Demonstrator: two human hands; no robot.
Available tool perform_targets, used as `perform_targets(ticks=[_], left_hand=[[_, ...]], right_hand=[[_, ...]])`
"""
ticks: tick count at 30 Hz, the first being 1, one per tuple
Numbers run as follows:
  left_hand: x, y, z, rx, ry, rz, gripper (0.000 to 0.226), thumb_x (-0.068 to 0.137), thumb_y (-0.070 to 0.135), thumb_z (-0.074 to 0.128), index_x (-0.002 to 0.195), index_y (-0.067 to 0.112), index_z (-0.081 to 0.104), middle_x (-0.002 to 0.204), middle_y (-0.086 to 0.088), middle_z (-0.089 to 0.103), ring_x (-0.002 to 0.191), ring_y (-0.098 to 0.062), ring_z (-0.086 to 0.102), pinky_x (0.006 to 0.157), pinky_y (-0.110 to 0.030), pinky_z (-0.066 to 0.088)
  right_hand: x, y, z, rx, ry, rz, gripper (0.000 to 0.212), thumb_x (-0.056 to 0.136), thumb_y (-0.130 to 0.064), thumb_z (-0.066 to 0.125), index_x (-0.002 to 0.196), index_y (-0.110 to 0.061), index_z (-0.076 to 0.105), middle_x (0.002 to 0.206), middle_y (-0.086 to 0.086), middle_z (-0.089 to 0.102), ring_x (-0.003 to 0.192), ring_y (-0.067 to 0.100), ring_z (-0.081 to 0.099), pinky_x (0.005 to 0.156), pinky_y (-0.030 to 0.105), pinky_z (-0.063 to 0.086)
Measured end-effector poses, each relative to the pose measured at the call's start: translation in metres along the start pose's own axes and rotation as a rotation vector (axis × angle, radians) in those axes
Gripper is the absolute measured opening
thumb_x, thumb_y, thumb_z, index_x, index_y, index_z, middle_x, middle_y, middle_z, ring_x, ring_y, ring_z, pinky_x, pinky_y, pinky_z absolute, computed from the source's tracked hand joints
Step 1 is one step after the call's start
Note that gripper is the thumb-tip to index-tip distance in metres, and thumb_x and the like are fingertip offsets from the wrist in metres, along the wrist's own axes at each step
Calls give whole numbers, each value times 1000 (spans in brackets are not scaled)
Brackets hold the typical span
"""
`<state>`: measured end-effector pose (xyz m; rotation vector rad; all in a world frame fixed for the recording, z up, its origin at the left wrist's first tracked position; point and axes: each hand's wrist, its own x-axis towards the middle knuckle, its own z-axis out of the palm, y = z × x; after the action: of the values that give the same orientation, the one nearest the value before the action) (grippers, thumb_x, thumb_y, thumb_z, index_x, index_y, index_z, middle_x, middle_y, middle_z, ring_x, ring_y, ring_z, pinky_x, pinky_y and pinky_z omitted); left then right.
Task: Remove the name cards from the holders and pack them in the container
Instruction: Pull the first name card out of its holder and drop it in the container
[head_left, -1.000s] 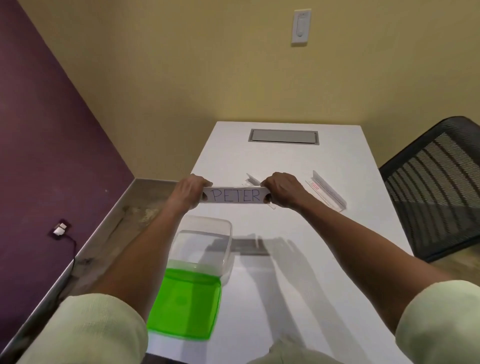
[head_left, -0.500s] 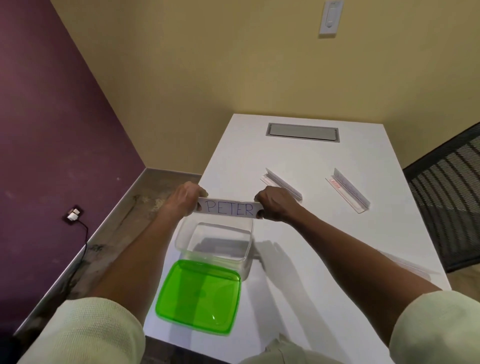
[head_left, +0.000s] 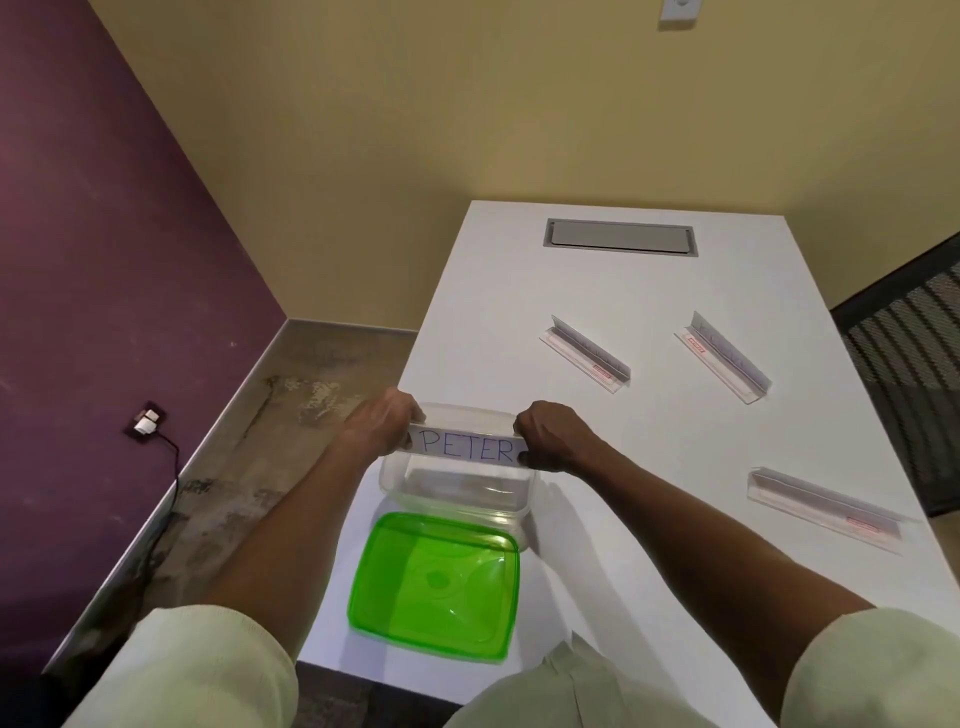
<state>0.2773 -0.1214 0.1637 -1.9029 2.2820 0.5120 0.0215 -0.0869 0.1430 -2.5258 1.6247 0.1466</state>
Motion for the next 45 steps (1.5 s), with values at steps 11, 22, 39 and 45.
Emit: perform_targets(ticks=[11, 22, 39, 45], left_hand=[[18, -15, 30, 140, -91, 94, 47, 75, 2, 77, 119, 15, 68, 120, -11, 66, 106, -28, 65, 89, -36, 54], [28, -22, 64, 344, -104, 221, 33, 84, -1, 60, 115, 10, 65, 119, -13, 61, 107, -32, 64, 86, -39, 52], [30, -33, 93, 381, -154, 274, 29, 85, -7, 48, 107, 7, 63, 111, -17, 61, 102, -36, 63, 83, -42, 52], [30, -32, 98, 351, -153, 258, 32, 86, -7, 48, 110, 8, 65, 112, -17, 60, 102, -35, 64, 84, -42, 52]], right_hand=[[16, -16, 29, -69, -80, 4, 24, 72, -20, 67, 91, -6, 63, 92, 18, 64, 83, 35, 61, 62, 29, 35], [29, -26, 56, -143, -161, -110, 21, 76, -15, 62, 92, -2, 61, 94, 20, 64, 88, 35, 60, 67, 32, 33], [39, -39, 77, -171, -273, -181, 14, 74, -6, 64, 88, -9, 64, 91, 13, 68, 84, 33, 66, 69, 34, 45], [35, -40, 89, -228, -212, -225, 19, 85, 1, 46, 97, -5, 59, 94, 15, 65, 86, 33, 63, 71, 35, 41]])
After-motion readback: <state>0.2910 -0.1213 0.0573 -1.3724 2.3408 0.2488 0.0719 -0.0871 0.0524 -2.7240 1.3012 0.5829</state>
